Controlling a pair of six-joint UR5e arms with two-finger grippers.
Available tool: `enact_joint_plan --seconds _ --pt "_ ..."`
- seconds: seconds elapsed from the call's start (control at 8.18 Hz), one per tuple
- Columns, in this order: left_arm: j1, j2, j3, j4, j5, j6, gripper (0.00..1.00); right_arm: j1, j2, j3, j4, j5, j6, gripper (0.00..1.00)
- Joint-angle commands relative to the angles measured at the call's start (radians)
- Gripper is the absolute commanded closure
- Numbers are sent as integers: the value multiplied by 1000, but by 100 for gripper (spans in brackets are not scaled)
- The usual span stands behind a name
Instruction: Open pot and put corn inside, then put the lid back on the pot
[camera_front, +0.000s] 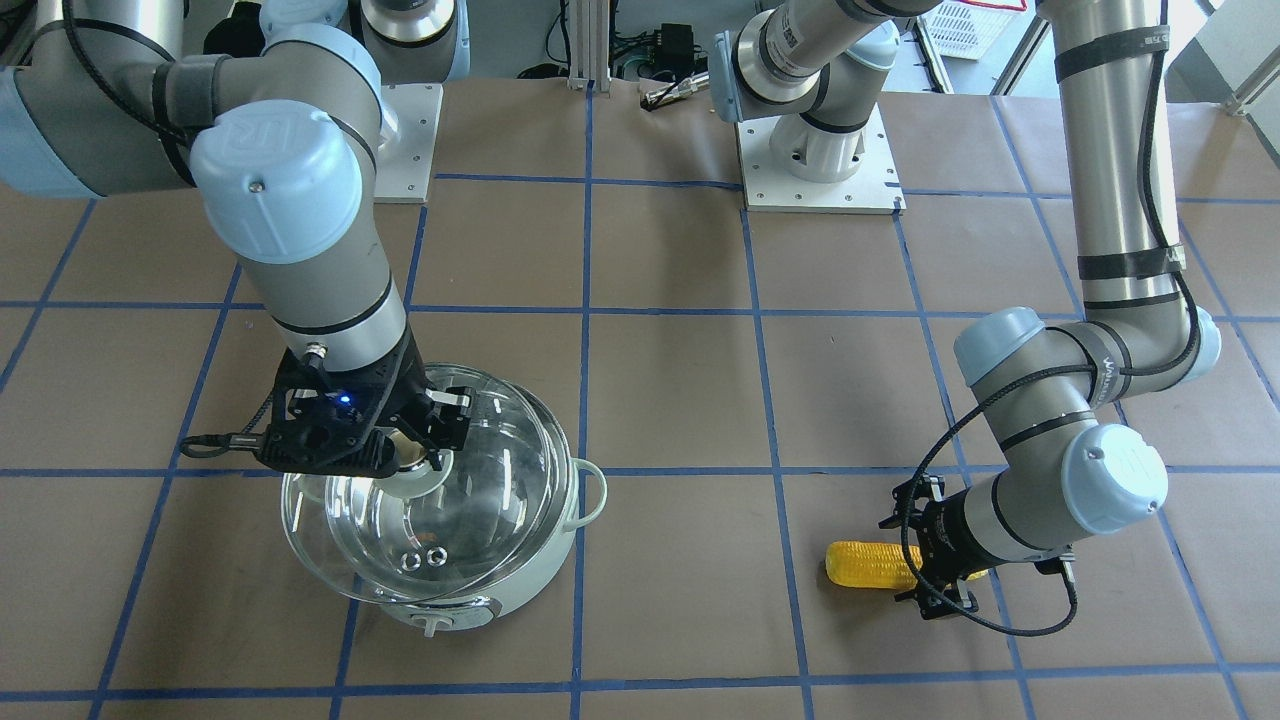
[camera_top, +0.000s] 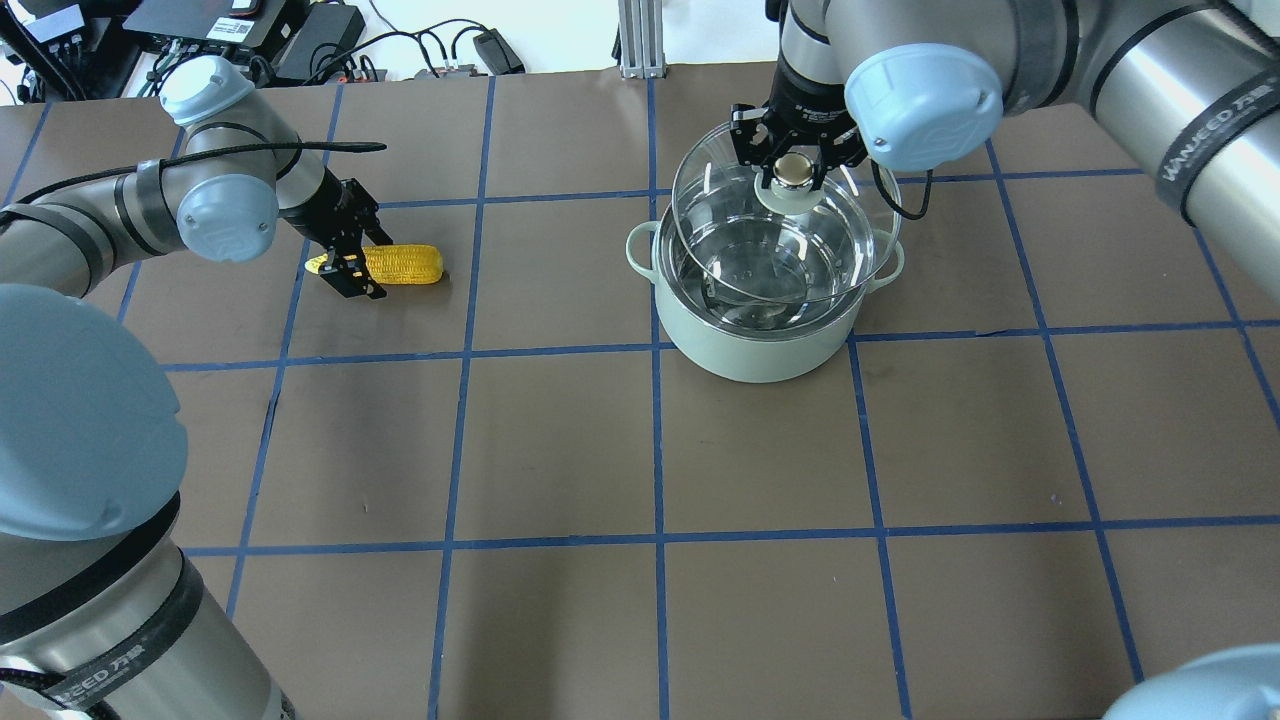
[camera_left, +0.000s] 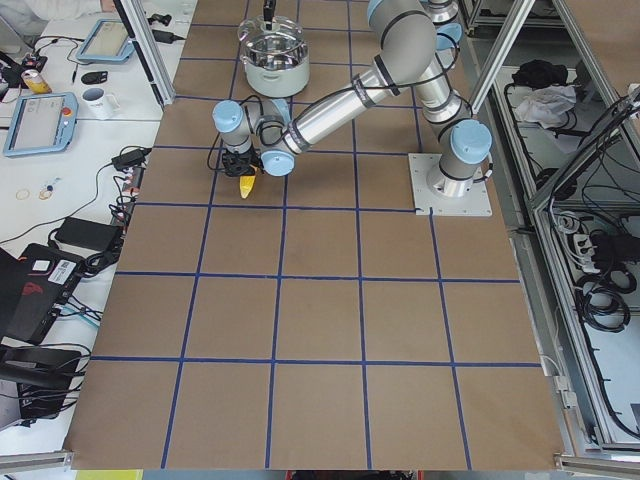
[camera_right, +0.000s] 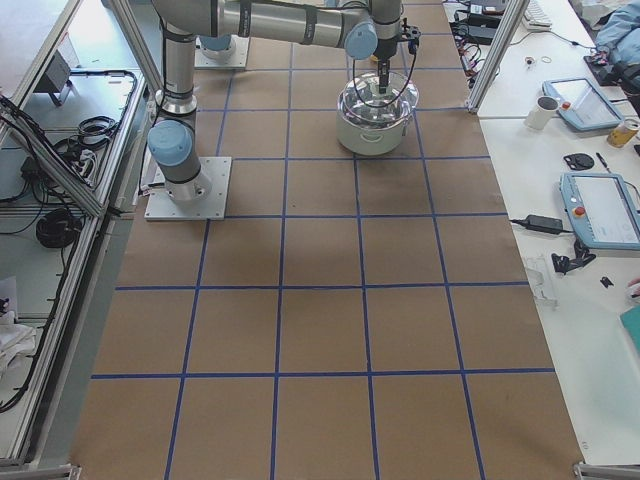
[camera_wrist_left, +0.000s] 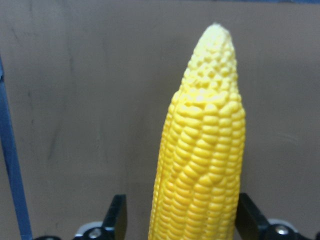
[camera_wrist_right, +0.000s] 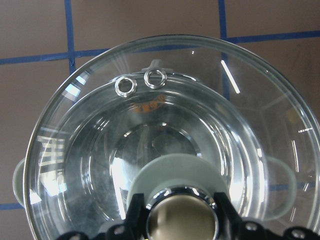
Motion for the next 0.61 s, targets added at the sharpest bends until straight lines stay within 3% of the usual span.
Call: enact_joint_plan --seconds 0.0,0.49 --pt "0 1 1 3 -9 -8 100 -130 -94 -8 129 8 -193 95" --pt "-18 70 10 -3 -2 -15 100 -342 -184 -7 292 -14 -468 96"
